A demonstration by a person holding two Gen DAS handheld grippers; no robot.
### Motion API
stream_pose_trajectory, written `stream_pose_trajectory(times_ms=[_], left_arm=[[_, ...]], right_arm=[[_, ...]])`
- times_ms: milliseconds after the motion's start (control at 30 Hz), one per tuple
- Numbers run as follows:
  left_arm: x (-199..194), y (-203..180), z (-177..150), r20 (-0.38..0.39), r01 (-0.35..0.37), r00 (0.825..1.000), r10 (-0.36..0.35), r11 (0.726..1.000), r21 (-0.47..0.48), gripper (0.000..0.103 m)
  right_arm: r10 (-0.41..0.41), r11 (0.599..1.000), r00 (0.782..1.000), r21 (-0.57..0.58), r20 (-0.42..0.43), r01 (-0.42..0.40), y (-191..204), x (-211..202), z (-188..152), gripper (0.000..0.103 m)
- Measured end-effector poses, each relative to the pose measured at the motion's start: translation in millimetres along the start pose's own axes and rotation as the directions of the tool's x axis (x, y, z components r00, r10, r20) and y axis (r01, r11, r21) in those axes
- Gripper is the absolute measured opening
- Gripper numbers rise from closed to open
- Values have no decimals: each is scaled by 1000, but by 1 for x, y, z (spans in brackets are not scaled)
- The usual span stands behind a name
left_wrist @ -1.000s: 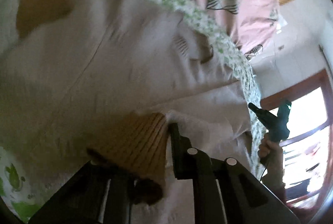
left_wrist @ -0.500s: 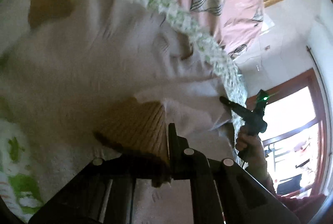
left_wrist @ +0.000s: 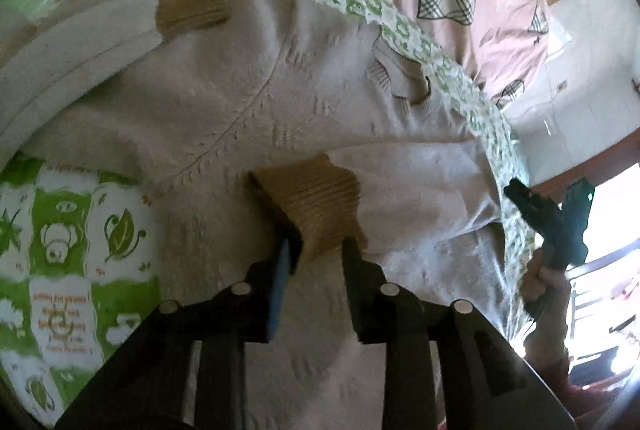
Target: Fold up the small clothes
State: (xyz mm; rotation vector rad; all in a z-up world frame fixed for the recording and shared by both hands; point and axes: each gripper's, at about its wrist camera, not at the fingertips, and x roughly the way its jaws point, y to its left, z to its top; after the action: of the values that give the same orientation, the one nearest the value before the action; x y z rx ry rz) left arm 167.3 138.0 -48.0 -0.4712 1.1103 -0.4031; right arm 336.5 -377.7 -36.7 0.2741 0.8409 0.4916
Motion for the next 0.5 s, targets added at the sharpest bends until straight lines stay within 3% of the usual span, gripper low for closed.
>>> stream_pose_trajectory(times_ms=[100, 167, 233, 333, 500], left_arm=[[-19, -6, 5, 60, -40, 997, 40, 999, 11, 31], [-33, -14, 15, 120, -148, 982, 143, 988, 35, 52], [-43, -17, 27, 175, -240, 958, 228, 969, 51, 68], [-48, -17, 53, 234, -348, 918, 321, 934, 82, 72], [-14, -6, 91, 251, -547, 827, 503, 823, 153, 75]], right_arm=[[88, 994, 994, -65, -62, -92, 34, 16, -6, 52], [96, 991, 991, -79, -89, -103, 49, 26, -9, 52], [123, 989, 987, -73, -104, -131, 59, 30, -12, 52], [155, 985, 981, -60, -116, -162, 68, 30, -19, 52], [169, 985, 973, -18, -155, -174, 63, 31, -36, 57]])
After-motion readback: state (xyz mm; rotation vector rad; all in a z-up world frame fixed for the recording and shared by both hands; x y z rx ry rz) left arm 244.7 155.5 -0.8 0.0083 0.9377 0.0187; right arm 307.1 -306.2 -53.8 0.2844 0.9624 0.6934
